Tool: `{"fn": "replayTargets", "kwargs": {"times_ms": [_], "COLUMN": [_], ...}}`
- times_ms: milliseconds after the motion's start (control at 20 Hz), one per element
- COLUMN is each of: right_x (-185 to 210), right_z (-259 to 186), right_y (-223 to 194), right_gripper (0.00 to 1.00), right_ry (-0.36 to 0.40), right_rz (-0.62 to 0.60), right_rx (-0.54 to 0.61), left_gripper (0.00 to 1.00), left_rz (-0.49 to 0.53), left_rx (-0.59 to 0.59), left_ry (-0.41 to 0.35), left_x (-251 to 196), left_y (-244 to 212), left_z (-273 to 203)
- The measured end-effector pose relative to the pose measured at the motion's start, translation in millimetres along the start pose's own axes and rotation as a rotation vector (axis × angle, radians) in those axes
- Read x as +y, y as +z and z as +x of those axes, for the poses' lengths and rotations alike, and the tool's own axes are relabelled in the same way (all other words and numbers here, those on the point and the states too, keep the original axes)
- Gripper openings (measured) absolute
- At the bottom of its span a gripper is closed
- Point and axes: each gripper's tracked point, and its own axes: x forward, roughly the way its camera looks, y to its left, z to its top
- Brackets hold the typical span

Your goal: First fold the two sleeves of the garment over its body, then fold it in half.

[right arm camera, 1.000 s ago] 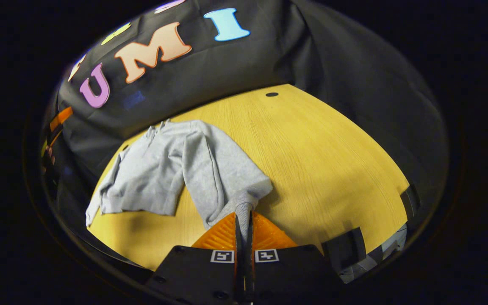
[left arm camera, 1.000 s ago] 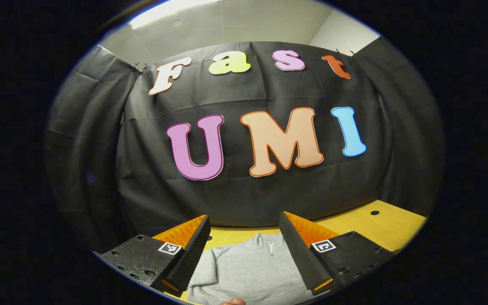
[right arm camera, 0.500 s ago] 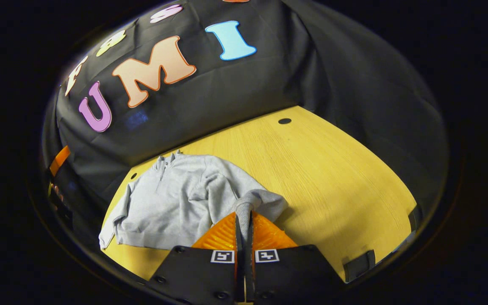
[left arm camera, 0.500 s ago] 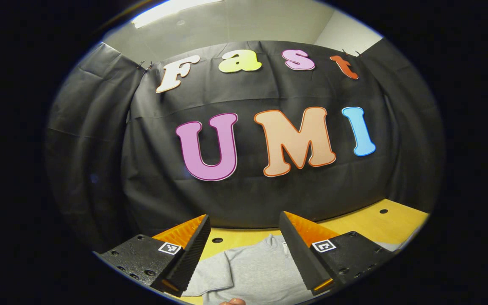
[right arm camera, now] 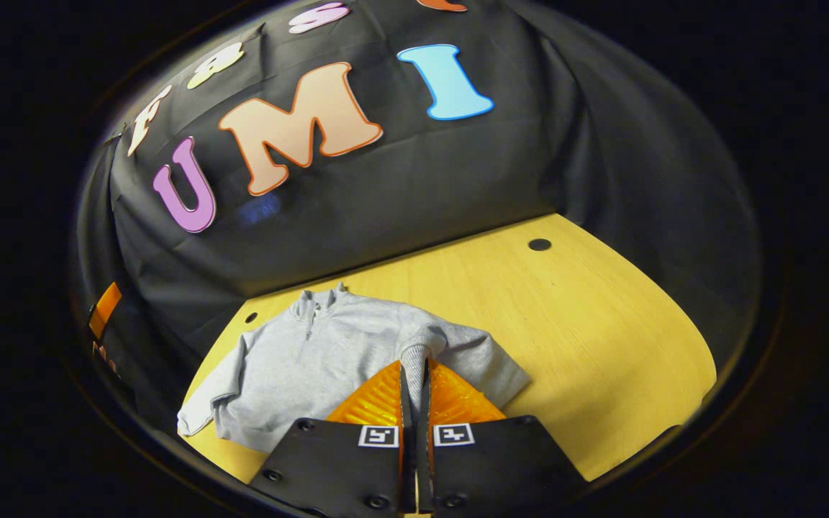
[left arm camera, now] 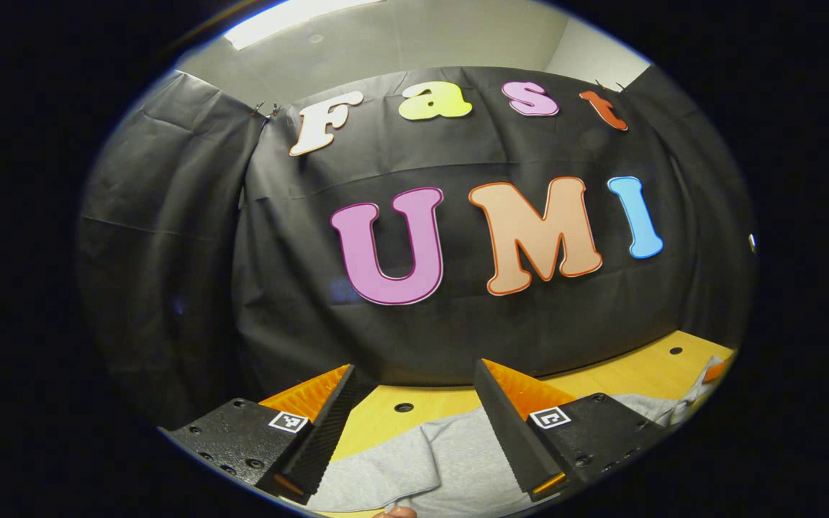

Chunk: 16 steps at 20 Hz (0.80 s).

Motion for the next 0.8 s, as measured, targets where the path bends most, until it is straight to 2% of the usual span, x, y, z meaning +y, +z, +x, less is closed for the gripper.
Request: {"fn": "replayTargets", "kwargs": {"times_ms": [500, 550, 600, 800], "right_x": [108, 119, 131, 175], "right_z": [50, 54, 58, 75], "right_y": [26, 29, 33, 31], "right_gripper": [0.04, 0.04, 0.04, 0.03], "right_ry": [0.129, 0.143, 0.157, 0.207], "right_rz": [-0.056, -0.063, -0.070, -0.102], "right_rx": [-0.014, -0.018, -0.020, -0.020], "left_gripper": [0.95, 1.00, 0.95, 0.95], "left_rz": [0.009, 0.008, 0.006, 0.001], "left_rx": [0.006, 0.009, 0.012, 0.026], "left_ry": [0.106, 0.115, 0.125, 0.170], "left_x": [65, 72, 78, 106], "left_y": [-8, -9, -11, -18], "left_z": [1, 0, -1, -5]}}
